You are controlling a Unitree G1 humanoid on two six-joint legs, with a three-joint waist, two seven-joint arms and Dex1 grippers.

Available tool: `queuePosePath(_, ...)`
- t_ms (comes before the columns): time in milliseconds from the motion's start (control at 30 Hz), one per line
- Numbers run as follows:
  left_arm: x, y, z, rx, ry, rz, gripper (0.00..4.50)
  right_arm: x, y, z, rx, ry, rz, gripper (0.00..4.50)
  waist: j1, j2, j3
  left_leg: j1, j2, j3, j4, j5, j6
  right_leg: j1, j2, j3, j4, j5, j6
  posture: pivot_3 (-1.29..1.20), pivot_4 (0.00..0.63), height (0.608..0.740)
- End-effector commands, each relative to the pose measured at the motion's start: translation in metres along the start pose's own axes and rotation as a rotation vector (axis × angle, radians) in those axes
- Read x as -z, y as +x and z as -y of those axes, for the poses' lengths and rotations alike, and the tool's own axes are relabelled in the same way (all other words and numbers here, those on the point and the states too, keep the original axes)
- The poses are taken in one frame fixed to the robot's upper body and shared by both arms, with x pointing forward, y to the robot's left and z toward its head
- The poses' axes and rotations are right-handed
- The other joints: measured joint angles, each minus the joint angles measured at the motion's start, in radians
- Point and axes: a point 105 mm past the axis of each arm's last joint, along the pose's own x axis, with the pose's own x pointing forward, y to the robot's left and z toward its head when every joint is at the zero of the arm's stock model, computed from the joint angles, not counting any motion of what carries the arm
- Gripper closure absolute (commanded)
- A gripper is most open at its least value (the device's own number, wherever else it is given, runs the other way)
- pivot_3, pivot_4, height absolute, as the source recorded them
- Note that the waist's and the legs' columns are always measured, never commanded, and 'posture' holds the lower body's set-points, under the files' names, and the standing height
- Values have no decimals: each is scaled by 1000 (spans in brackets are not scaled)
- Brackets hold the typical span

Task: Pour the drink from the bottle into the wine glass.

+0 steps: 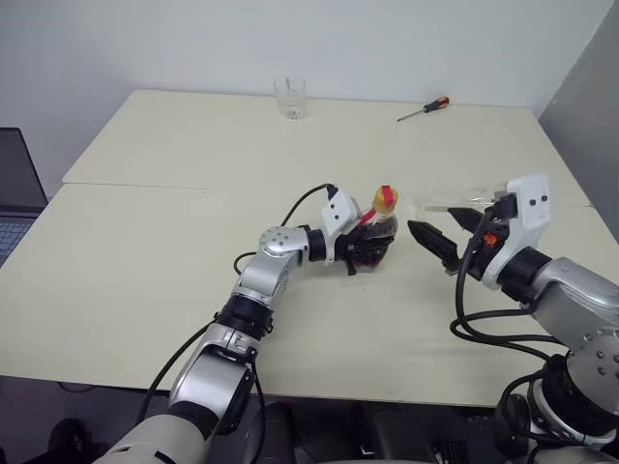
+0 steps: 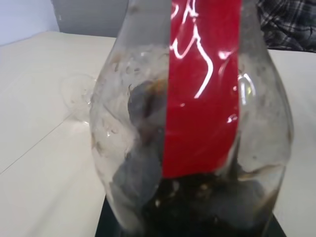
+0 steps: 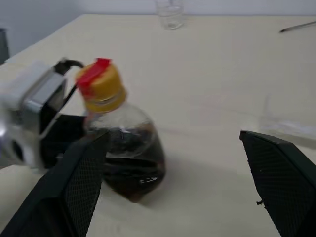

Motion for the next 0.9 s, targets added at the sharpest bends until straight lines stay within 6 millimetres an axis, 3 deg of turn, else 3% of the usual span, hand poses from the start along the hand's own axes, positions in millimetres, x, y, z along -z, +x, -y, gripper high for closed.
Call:
queuePosePath(33, -22, 2, -3, 3, 62, 63, 3685, -17, -1, -18, -52, -56, 86, 0, 0, 0, 0, 0, 0, 0, 0, 0, 0, 0, 0, 0, 0, 0, 0, 0, 150, 740)
queuePosePath(233, -22, 1, -3, -3, 60, 63, 3688, -30, 15, -14, 21, -7, 133, 0, 1, 0, 0, 0, 0, 0, 0, 0, 0, 0, 0, 0, 0, 0, 0, 0, 150, 740)
queuePosePath(633, -21, 1, -2, -12, 59, 67, 3688, -38, 36, -42, -74, 34, 164, 0, 1, 0, 0, 0, 0, 1, 0, 0, 0, 0, -1, 0, 0, 0, 0, 0, 150, 740)
queuePosePath(900, -21, 1, -1, -15, 59, 70, 3688, -32, 59, -27, 18, 71, 155, 0, 1, 0, 0, 0, 0, 1, 0, 0, 0, 0, -1, 0, 0, 0, 0, 0, 150, 740)
